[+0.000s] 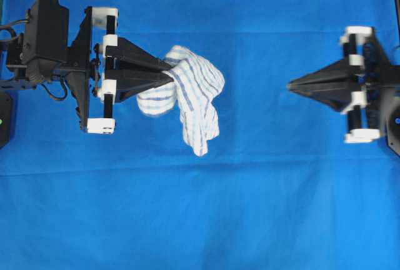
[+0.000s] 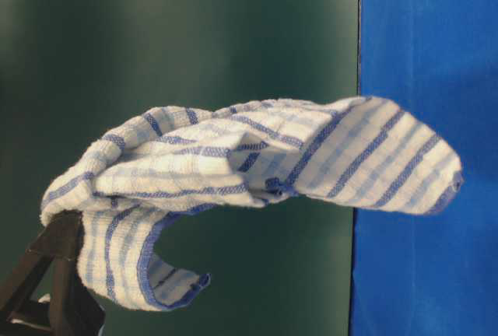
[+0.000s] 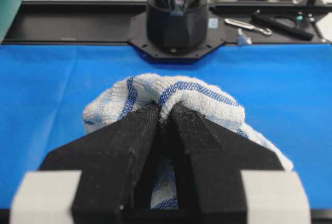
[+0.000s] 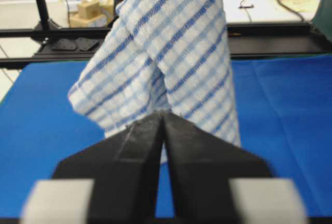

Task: Hand over the towel.
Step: 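Extend the right gripper toward the towel held by the left gripper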

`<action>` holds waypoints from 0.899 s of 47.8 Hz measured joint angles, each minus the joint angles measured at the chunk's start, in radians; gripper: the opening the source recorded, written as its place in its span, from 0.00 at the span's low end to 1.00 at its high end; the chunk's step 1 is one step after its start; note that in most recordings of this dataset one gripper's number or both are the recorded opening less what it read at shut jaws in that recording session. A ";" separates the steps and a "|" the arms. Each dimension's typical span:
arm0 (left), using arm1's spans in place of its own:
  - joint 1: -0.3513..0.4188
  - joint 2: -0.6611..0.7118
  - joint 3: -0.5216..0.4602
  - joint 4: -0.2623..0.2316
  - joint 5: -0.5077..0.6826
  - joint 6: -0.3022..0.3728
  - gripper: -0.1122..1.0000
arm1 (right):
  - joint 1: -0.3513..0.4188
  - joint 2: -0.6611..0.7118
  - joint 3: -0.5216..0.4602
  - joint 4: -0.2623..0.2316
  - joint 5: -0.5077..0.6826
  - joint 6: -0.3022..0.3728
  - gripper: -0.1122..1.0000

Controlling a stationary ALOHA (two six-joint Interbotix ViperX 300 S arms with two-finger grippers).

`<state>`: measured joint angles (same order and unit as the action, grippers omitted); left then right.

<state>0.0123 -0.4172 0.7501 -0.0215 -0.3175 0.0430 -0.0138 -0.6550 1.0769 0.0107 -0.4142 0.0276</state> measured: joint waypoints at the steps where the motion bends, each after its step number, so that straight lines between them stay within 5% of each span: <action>1: 0.000 0.000 0.000 0.000 0.000 0.000 0.14 | 0.000 0.017 -0.009 0.002 -0.006 0.000 0.43; 9: 0.000 0.000 0.000 0.000 0.000 0.002 0.14 | 0.000 0.166 -0.104 0.015 -0.060 0.002 0.75; 30: 0.000 0.000 0.000 0.000 0.000 0.002 0.14 | -0.002 0.503 -0.387 0.028 -0.041 0.002 0.76; 43: 0.000 0.000 0.000 0.000 0.000 0.002 0.14 | -0.002 0.552 -0.446 0.043 -0.005 0.002 0.76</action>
<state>0.0123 -0.4172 0.7501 -0.0215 -0.3175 0.0445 -0.0153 -0.1028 0.6305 0.0537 -0.4188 0.0291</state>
